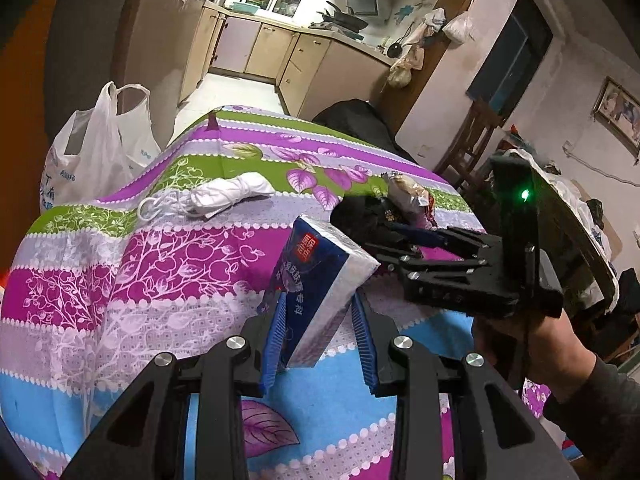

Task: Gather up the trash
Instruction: 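Hold the blue box in the left gripper while the right gripper grasps the white mask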

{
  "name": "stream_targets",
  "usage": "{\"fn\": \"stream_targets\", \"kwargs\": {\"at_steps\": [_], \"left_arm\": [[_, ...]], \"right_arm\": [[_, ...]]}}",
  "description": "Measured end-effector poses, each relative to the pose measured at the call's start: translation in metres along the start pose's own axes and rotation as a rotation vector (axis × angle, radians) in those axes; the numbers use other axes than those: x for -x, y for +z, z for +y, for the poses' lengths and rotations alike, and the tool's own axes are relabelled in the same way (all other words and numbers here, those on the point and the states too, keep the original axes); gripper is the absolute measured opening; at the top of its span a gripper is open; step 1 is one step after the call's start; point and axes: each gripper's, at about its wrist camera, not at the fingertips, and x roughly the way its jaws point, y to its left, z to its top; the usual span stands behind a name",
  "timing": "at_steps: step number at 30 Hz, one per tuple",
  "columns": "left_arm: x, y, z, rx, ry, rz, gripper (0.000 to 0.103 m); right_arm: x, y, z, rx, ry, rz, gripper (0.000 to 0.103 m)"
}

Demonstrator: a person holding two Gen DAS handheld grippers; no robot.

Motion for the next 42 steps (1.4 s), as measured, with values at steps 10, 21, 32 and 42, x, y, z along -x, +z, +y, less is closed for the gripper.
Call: {"fn": "stream_targets", "kwargs": {"at_steps": [10,21,32,42], "left_arm": [[0.004,0.0,-0.003,0.006,0.06,-0.023,0.034],[0.029,0.008,-0.019,-0.001,0.063,-0.074,0.034],[0.039,0.002,0.013,0.064,0.083,-0.089,0.034],[0.049,-0.004,0.055,0.135,0.052,-0.066,0.035]], "right_arm": [[0.028,-0.011,0.007,-0.035,0.006,-0.071,0.024],[0.081,-0.018,-0.009,-0.134,0.018,-0.117,0.042],[0.043,0.021,0.019,-0.118,0.136,-0.099,0.075],[-0.04,0.101,0.096,0.479,0.095,0.161,0.067]]}}
